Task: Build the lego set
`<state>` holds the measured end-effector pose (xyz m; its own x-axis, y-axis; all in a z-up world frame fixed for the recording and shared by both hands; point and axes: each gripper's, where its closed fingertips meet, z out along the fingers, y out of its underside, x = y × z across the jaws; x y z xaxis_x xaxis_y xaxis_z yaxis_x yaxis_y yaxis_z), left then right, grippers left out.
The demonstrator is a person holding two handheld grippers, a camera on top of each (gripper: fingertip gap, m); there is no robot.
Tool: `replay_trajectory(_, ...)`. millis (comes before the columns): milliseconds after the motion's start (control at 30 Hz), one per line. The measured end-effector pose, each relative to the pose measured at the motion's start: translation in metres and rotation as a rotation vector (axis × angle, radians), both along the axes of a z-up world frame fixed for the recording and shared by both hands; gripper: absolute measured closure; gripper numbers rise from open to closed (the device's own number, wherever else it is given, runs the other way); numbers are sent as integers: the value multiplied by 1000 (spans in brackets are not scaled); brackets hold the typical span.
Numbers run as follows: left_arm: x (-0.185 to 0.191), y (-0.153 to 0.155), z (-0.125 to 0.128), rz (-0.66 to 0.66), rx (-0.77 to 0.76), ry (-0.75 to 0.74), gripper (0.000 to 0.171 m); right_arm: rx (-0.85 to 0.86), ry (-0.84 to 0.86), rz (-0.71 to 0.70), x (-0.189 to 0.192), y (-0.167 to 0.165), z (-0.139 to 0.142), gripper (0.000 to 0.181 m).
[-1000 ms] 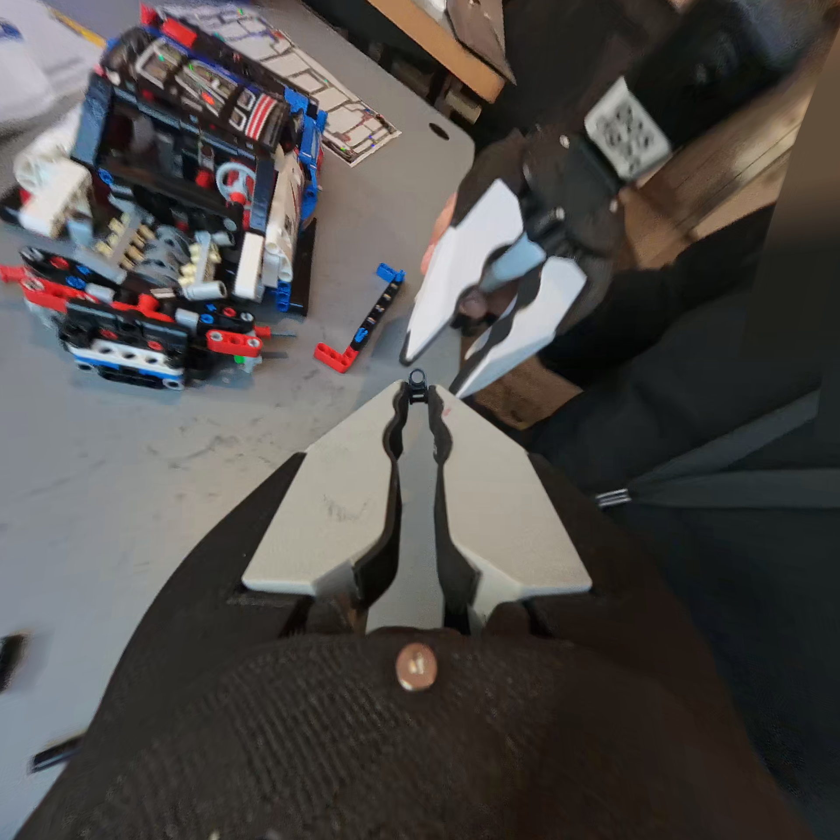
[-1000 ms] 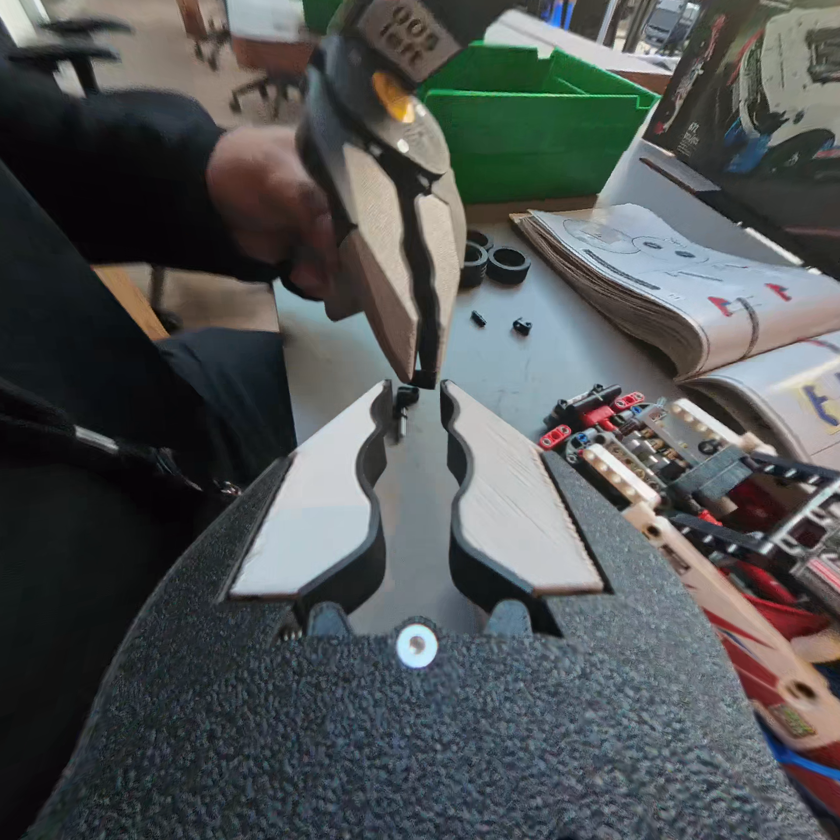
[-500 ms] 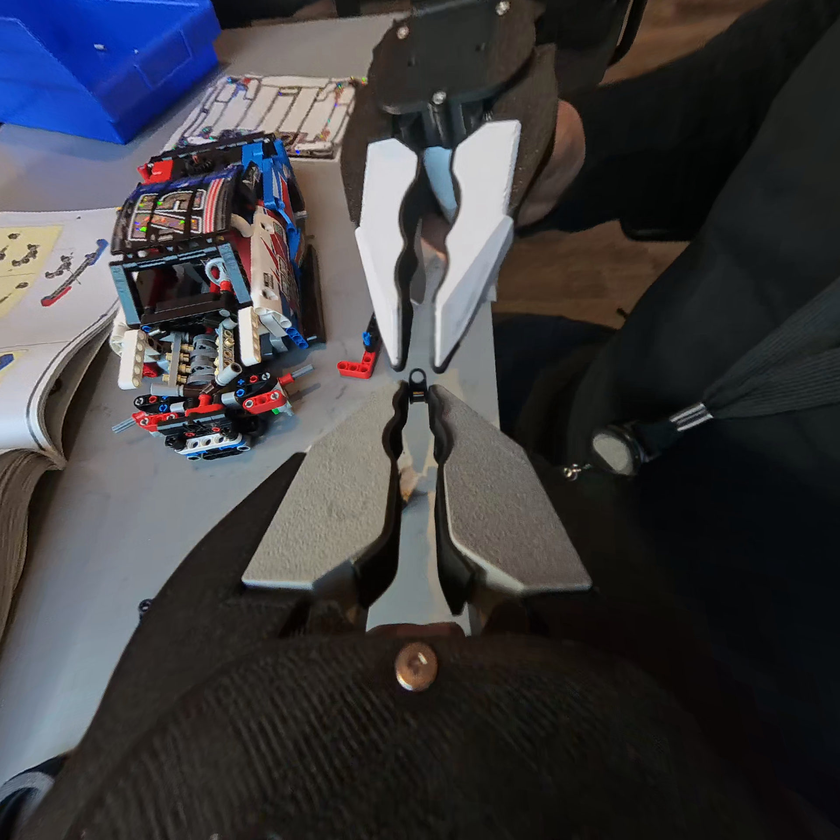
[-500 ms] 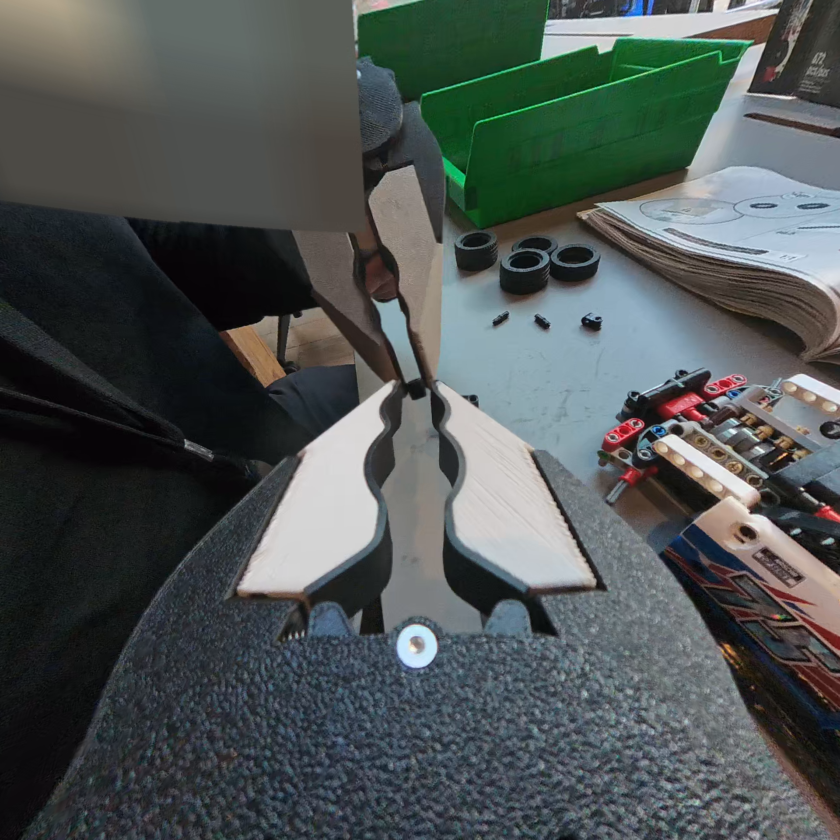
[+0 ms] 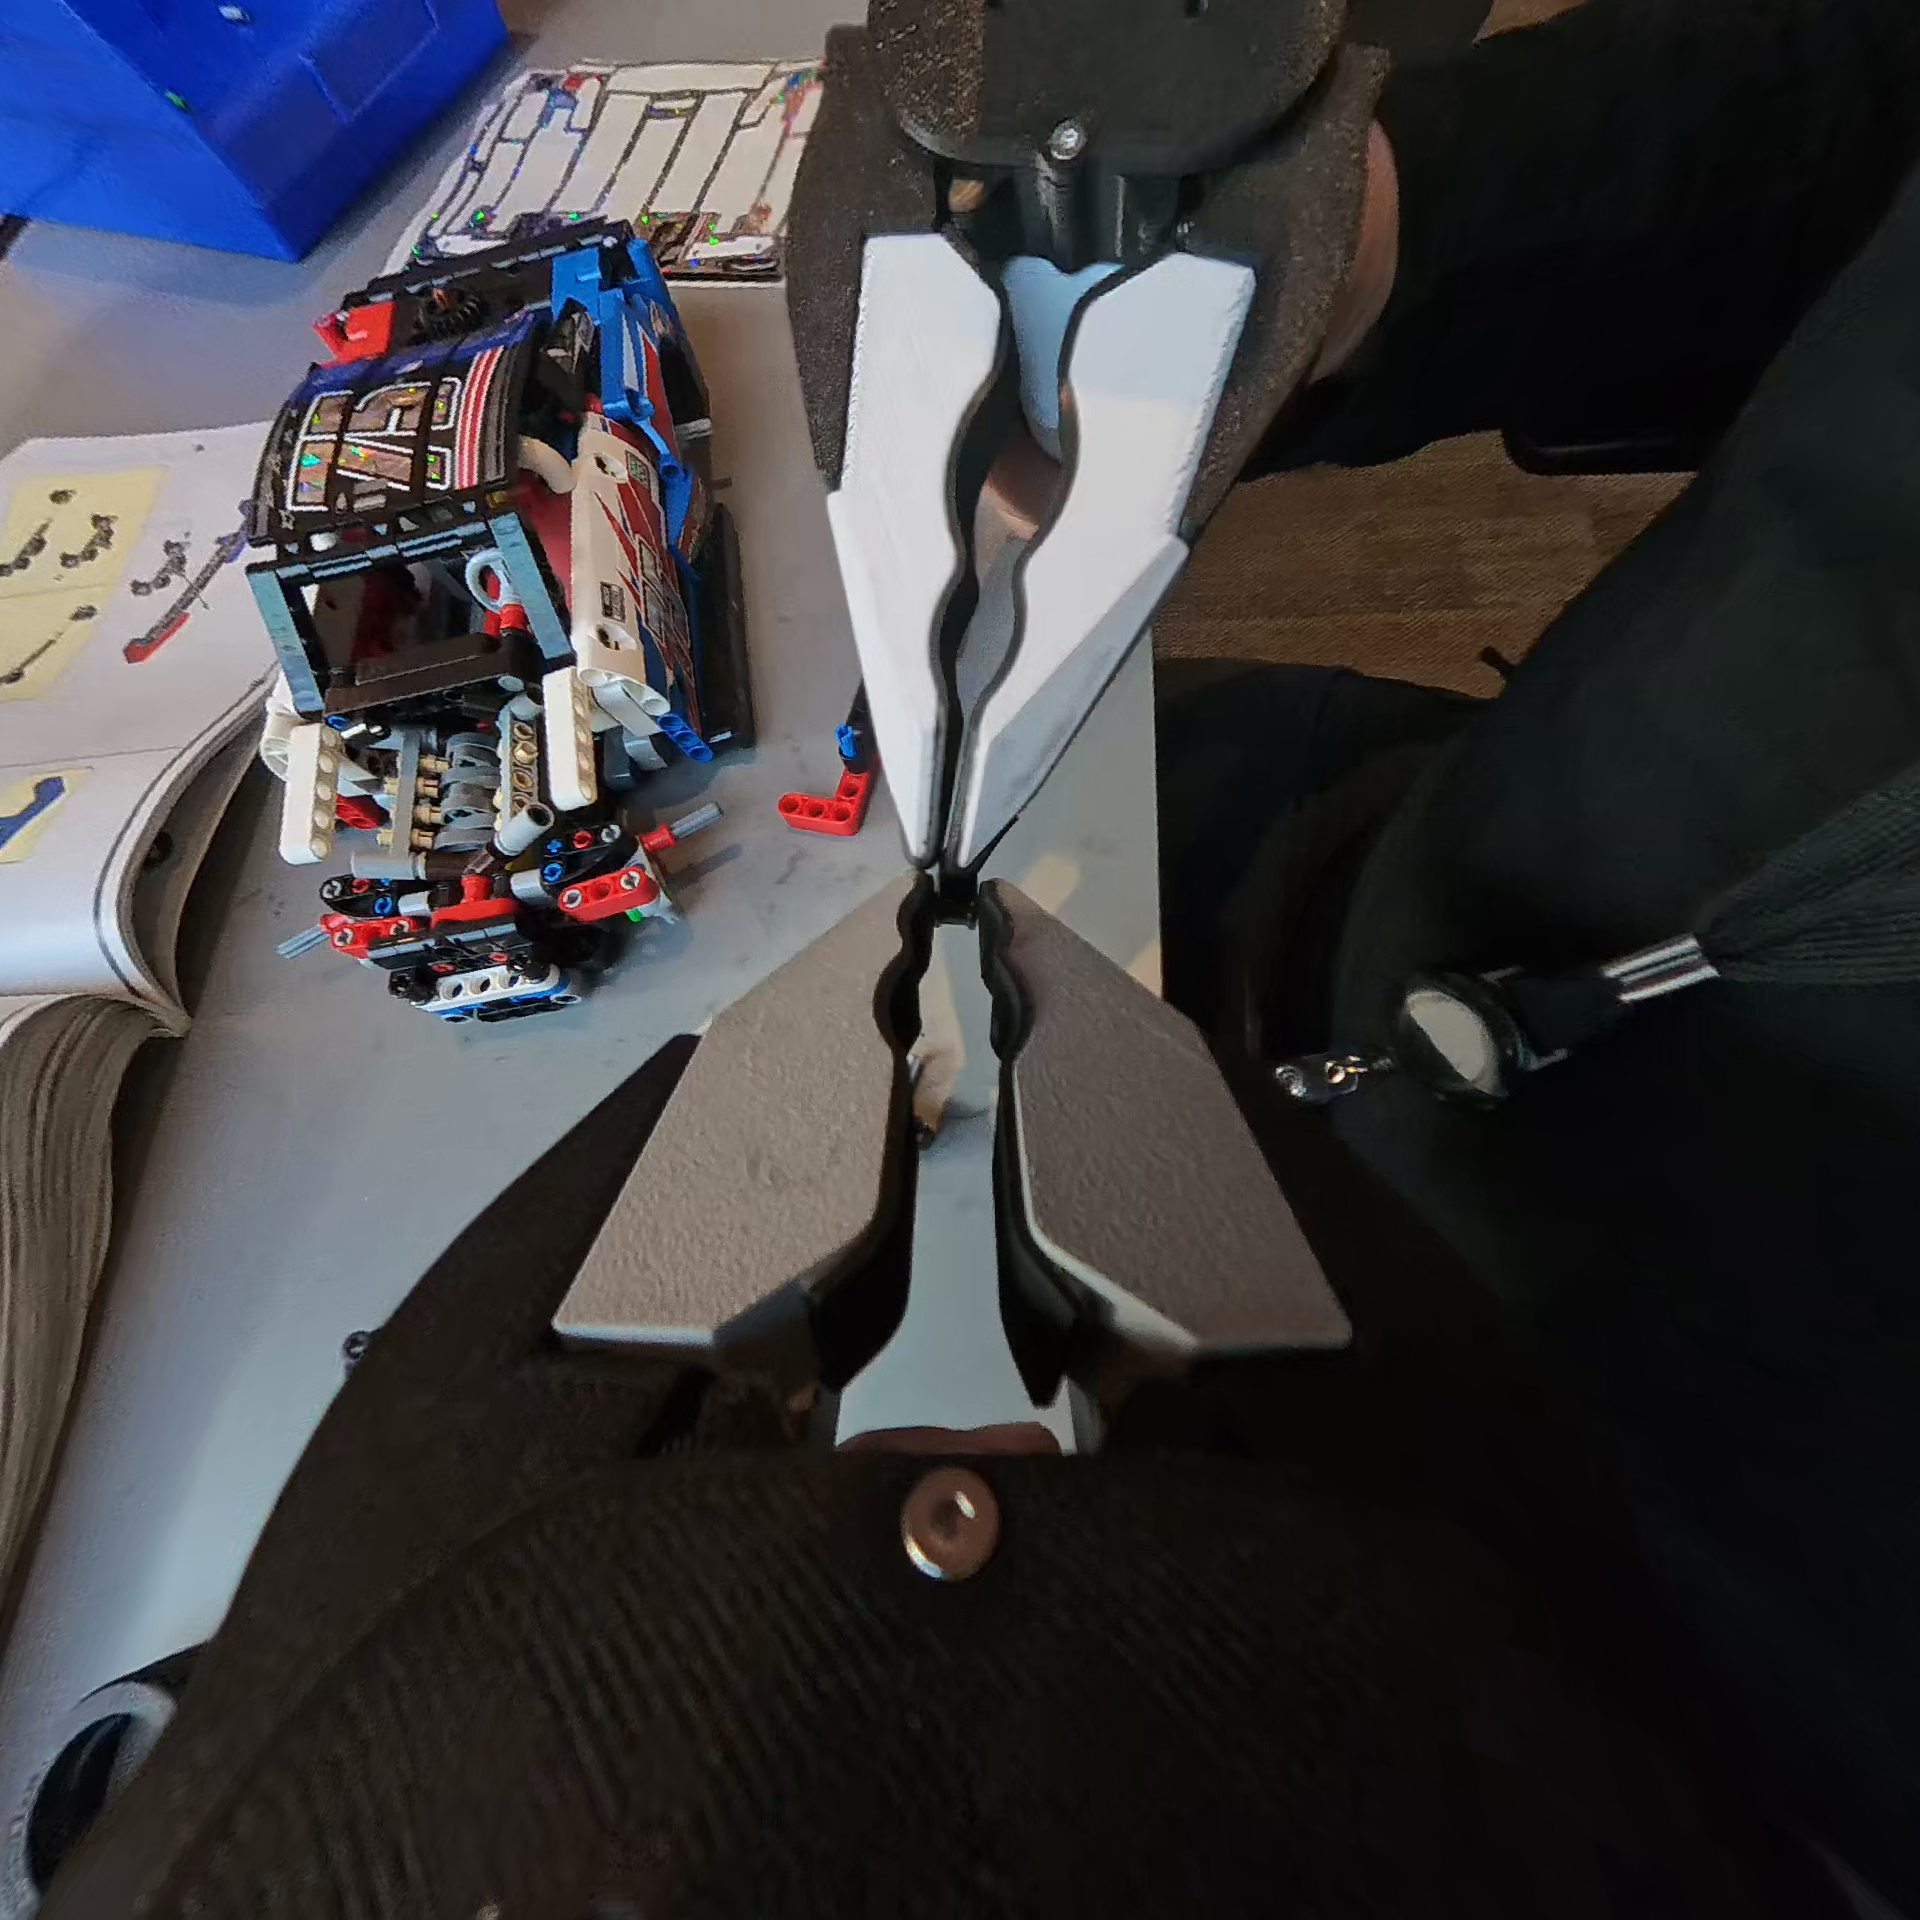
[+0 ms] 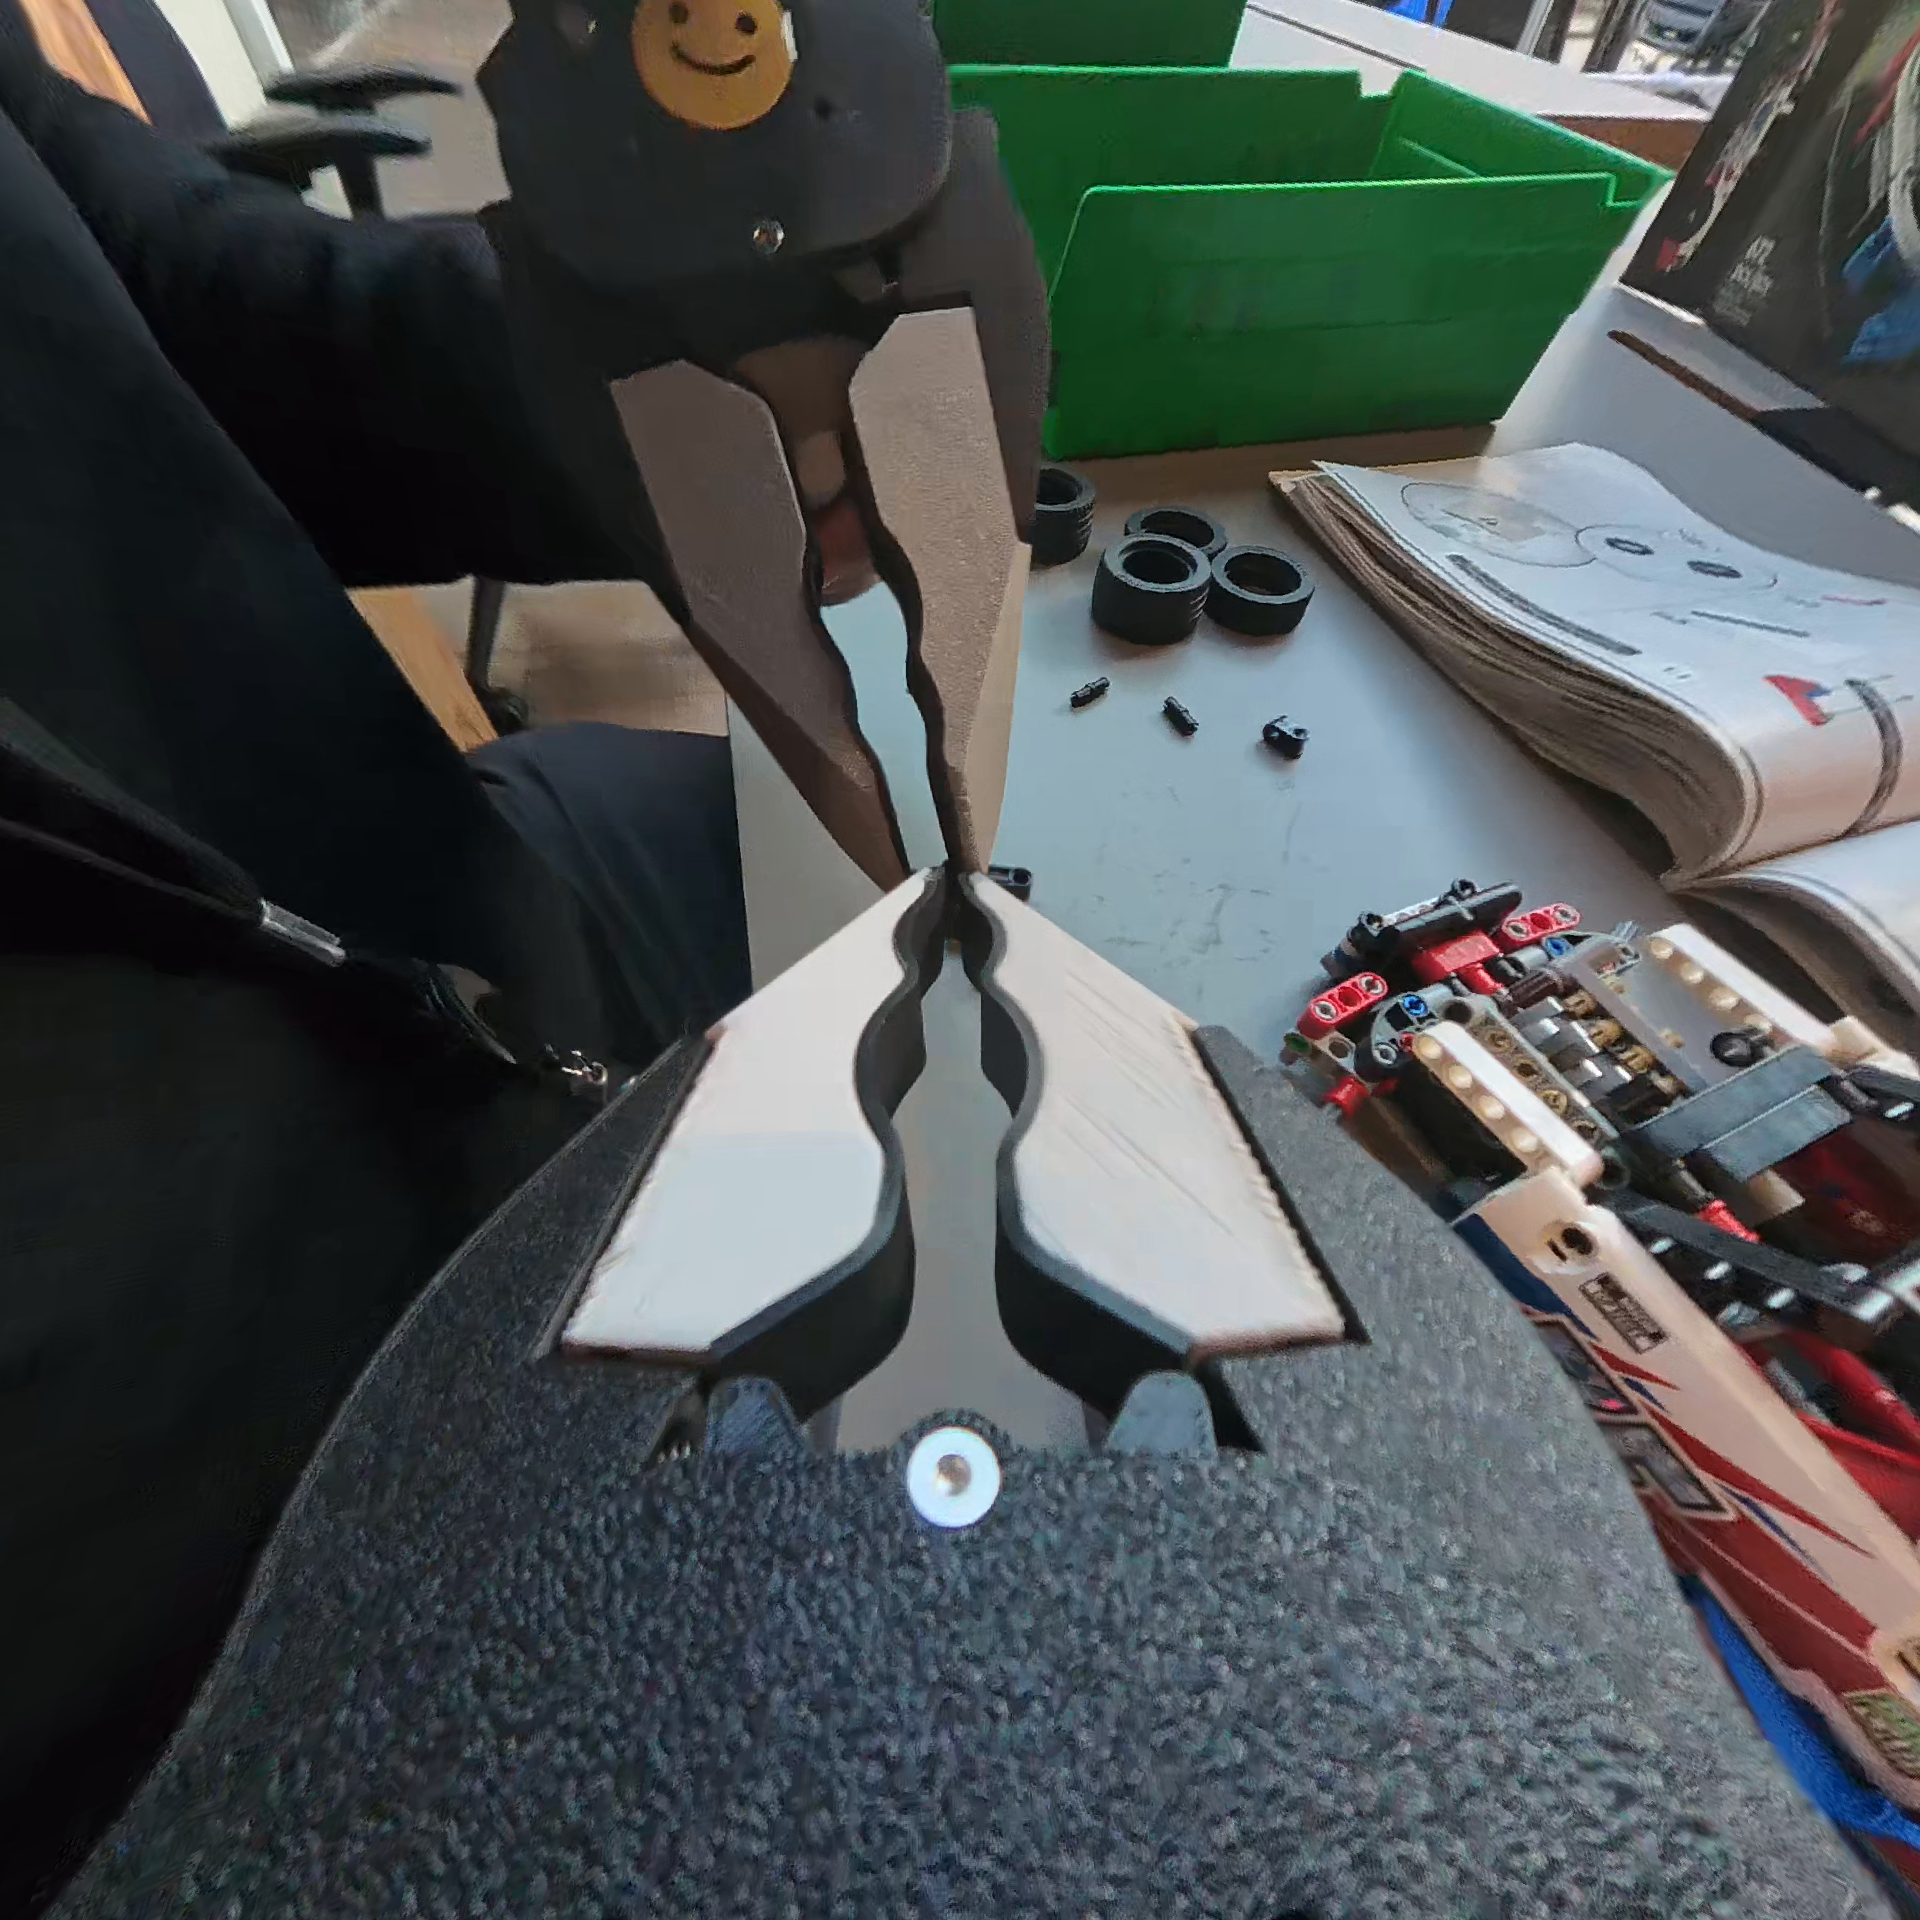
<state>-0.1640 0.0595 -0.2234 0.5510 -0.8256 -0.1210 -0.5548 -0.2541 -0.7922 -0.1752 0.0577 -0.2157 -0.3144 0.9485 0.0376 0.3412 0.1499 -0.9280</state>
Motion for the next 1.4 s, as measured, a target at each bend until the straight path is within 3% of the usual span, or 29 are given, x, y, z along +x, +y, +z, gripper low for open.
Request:
replay_trajectory(100, 0, -1, -1, 23, -85, -91, 166, 151, 9, 30, 2, -3, 0, 181)
replay_trajectory(200, -8, -4, -17, 86, -418, -206, 166, 337, 18, 51, 2, -9, -1, 171)
replay_trajectory(267, -2, -12, -12, 57, -606, -347, 166, 495, 17, 6, -3, -2, -4, 169)
replay_trajectory(433, -5, -13, -9, 93, -815, -517, 166, 678, 21, 37, -3, -9, -9, 170)
replay_trajectory(533, -10, -8, -8, 122, -851, -592, 166, 635, 16, 57, -1, -14, -9, 162)
replay_trajectory(667, -4, -9, 2, 95, -872, -664, 165, 626, -21, 5, -6, -5, -14, 166)
replay_trajectory(1400, -7, 9, -3, 163, -787, -632, 166, 457, 32, -118, -10, 7, -13, 174)
